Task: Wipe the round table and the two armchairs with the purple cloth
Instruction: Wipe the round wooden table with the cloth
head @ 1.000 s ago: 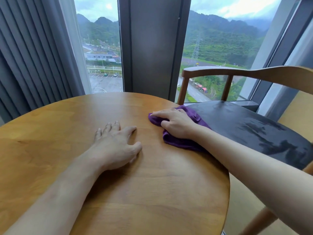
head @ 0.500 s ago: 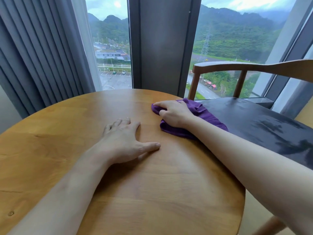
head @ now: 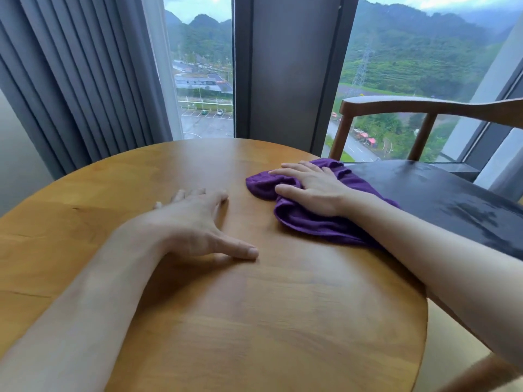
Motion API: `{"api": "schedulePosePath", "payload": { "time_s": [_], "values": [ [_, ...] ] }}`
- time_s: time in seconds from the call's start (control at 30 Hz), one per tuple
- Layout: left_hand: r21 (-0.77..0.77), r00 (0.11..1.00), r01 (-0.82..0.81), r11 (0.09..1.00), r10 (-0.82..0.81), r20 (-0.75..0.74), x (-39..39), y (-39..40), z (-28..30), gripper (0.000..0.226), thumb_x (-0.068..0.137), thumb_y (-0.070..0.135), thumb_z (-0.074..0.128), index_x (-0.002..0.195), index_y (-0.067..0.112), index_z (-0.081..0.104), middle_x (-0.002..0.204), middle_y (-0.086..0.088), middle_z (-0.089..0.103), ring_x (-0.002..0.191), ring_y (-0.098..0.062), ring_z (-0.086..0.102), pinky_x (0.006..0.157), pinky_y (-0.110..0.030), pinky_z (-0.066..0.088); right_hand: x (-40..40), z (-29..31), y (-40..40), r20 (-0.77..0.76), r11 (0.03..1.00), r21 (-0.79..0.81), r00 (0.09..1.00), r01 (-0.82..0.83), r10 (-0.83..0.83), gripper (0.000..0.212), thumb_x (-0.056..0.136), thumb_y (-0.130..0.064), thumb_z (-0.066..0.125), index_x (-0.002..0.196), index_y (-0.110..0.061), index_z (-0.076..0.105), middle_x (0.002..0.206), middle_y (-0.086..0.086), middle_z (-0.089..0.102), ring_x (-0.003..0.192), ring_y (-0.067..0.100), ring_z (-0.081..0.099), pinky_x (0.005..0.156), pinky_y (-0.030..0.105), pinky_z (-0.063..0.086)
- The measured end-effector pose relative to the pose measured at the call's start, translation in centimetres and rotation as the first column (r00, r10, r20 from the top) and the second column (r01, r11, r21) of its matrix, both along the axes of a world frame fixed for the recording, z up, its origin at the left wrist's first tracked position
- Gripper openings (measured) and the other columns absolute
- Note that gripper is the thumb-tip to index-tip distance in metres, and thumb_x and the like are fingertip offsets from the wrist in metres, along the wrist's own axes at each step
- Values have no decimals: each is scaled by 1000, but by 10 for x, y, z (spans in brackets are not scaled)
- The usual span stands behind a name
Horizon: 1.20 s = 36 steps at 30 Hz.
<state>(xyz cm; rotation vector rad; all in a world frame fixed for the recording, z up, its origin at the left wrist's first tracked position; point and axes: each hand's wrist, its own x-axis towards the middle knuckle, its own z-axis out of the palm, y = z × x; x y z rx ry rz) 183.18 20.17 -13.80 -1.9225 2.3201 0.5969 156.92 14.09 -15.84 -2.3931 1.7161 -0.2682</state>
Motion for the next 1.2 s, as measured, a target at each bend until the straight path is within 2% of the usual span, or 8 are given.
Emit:
{"api": "schedulePosePath", "payload": {
  "time_s": [0.2, 0.4, 0.53, 0.67, 0.87, 0.97, 1.07, 1.2],
  "values": [
    [-7, 1000, 30, 1000, -30, -4, 1, 5, -3, 150, 18, 105, 47, 151, 52, 3, 166, 11, 1, 153, -26, -1, 120, -59, 6, 19, -2, 41, 65, 991, 7, 989, -134, 133, 70, 83, -82, 37, 147, -53, 37, 164, -15, 25, 156, 16, 7, 122, 60, -3],
    [7, 999, 38, 999, -38, -10, 3, 5, -4, 155, 19, 105, 48, 154, 48, -2, 166, 7, -7, 152, -27, -8, 119, -59, -1, -23, 0, 58, 281, 981, -95, 940, -172, 192, 52, 83, -38, 53, 134, -31, 63, 143, -20, 55, 139, -7, 38, 120, 17, 21],
    [11, 999, 38, 999, -38, -27, 2, 4, -2, 156, 20, 103, 52, 155, 45, -3, 166, 6, -7, 152, -28, -10, 118, -61, -3, -20, 7, 13, 220, 991, -111, 974, 81, -55, 39, 94, -29, 56, 133, -29, 63, 143, -9, 57, 137, 14, 46, 119, 45, 30],
    [1, 999, 30, 1000, -30, -37, 10, 3, 0, 155, 24, 101, 57, 156, 39, 5, 166, 9, 4, 153, -22, -2, 120, -54, 3, 27, 1, 7, 90, 997, -61, 995, 50, -44, 51, 96, -61, 49, 145, -47, 45, 163, -12, 30, 152, 22, 20, 116, 72, 6],
    [-25, 997, 20, 999, -22, -77, 20, 4, 3, 146, 29, 97, 63, 154, 41, 14, 164, 10, 18, 152, -18, 7, 121, -52, 7, 9, -12, 62, 226, 967, -119, 942, -227, 249, 51, 82, -56, 47, 132, -49, 55, 152, -31, 39, 152, 2, 15, 121, 51, 4],
    [-29, 997, 22, 999, -24, -76, 18, 9, 9, 135, 40, 91, 68, 154, 40, 19, 163, 12, 19, 150, -17, 12, 121, -53, 8, -4, -7, 43, 225, 985, -162, 970, -57, 93, 46, 85, -45, 53, 128, -34, 62, 149, -17, 49, 148, 8, 29, 121, 56, 20],
    [2, 994, 4, 1000, -4, -111, 13, 18, 17, 122, 52, 79, 77, 153, 39, 22, 162, 12, 19, 149, -17, 16, 121, -47, 17, 7, 1, 12, 115, 981, -114, 983, 159, -146, 48, 94, -41, 53, 141, -31, 53, 160, -11, 36, 153, 20, 19, 118, 70, 12],
    [-7, 998, 7, 1000, -7, -58, 18, 40, 17, 106, 66, 79, 69, 153, 37, 24, 162, 12, 19, 148, -15, 20, 117, -37, 23, 37, -2, -6, -38, 990, -135, 998, 35, -40, 56, 90, -40, 46, 146, -40, 46, 163, -16, 29, 155, 25, 11, 114, 73, 1]
  ]
}}
